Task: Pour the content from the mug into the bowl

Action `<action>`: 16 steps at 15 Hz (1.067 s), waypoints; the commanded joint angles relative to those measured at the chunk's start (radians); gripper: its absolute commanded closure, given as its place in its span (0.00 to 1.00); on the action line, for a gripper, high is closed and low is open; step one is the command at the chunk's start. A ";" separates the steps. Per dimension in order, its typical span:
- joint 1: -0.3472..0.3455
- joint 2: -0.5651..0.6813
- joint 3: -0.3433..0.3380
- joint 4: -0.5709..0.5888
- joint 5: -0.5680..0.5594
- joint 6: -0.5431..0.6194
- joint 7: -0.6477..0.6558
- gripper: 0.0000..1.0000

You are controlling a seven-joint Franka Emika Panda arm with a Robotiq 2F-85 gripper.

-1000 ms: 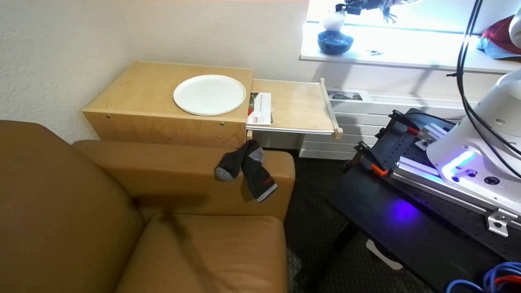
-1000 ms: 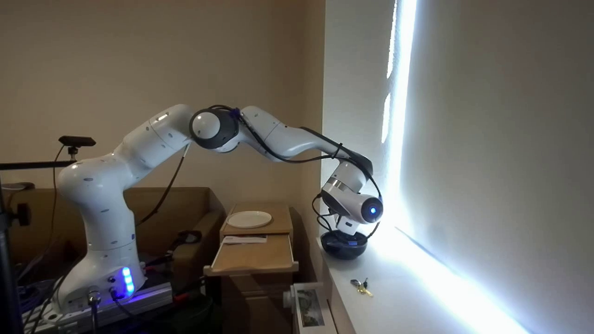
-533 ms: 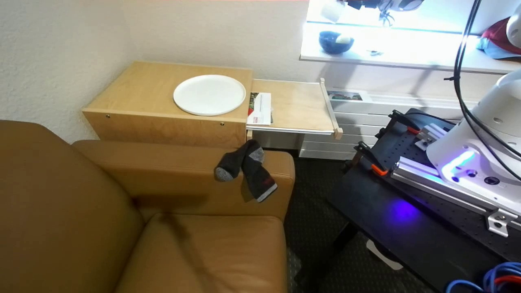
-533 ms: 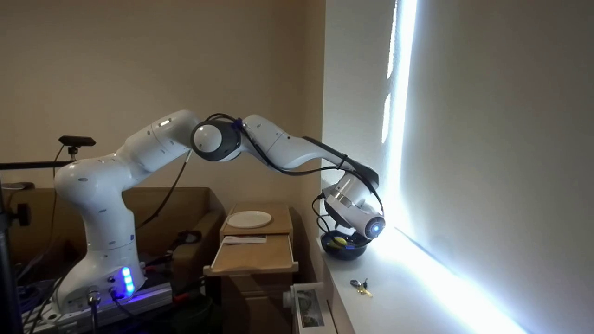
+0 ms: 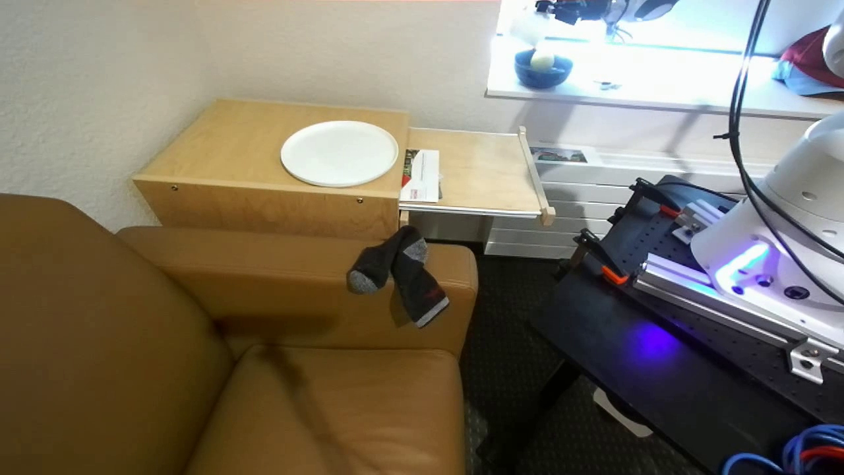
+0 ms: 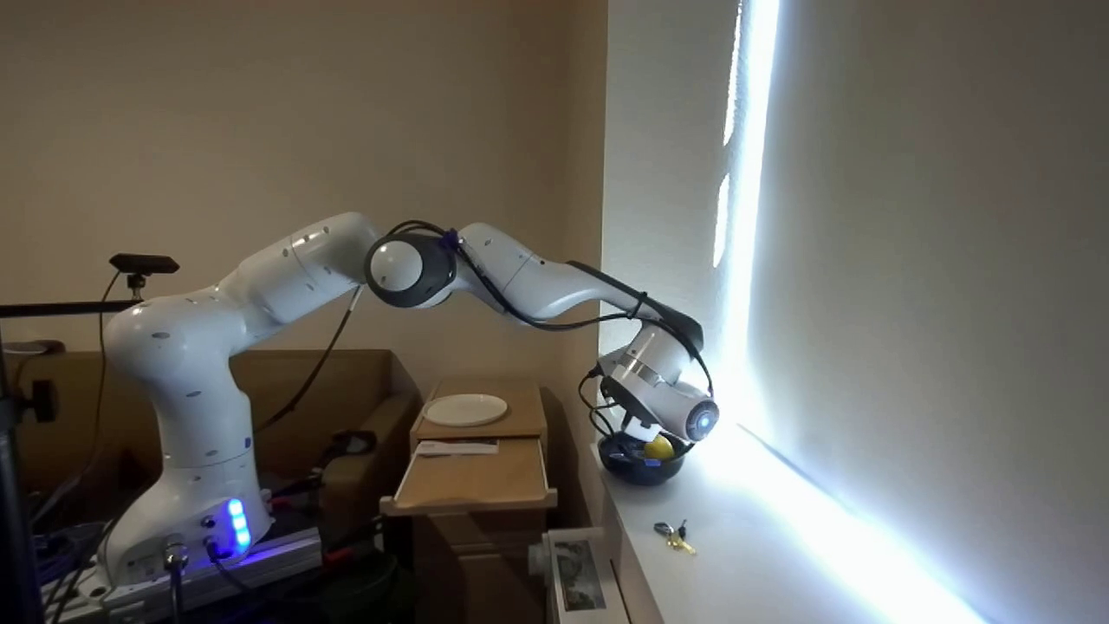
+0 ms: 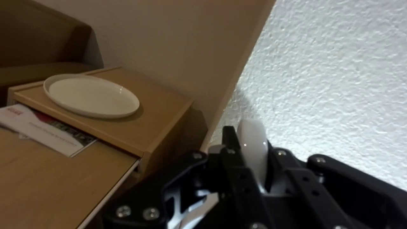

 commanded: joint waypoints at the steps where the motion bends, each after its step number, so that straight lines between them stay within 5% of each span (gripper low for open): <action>1: 0.018 -0.084 -0.070 0.048 -0.112 0.011 0.013 0.96; 8: 0.114 -0.349 -0.220 -0.056 -0.420 0.019 -0.041 0.96; 16: 0.429 -0.640 -0.364 -0.429 -0.934 0.207 -0.164 0.96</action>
